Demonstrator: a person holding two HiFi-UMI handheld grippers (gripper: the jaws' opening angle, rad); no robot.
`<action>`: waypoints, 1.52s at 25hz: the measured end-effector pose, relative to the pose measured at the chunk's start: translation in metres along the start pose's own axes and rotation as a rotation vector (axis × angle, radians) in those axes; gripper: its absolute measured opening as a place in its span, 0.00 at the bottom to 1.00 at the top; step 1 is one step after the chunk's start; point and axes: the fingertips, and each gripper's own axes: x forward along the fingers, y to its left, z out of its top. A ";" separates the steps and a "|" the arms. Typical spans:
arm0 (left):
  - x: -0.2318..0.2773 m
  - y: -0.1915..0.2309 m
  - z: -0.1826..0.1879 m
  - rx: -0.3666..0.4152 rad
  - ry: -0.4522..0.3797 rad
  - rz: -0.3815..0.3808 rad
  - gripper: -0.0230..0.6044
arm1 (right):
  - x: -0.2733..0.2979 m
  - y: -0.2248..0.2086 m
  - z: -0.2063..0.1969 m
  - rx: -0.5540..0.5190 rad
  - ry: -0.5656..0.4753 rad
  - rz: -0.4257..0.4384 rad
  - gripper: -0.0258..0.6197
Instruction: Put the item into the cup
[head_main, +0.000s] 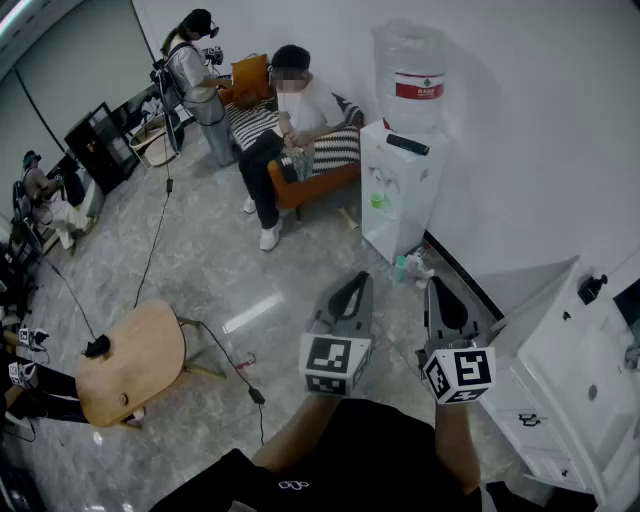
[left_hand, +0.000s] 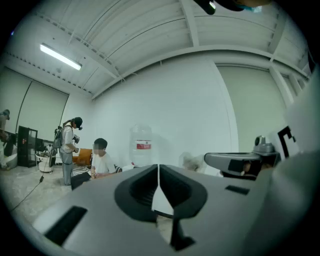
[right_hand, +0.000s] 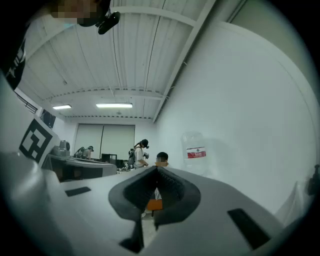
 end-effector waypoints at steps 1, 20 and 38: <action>0.000 -0.001 0.004 0.003 -0.006 -0.004 0.06 | 0.001 0.000 0.001 -0.001 -0.003 0.003 0.06; 0.005 -0.010 0.018 0.037 -0.032 0.002 0.06 | 0.001 -0.010 0.014 0.025 -0.063 0.040 0.06; 0.068 0.023 0.009 0.027 -0.033 -0.006 0.06 | 0.046 -0.058 0.004 0.010 -0.077 -0.036 0.06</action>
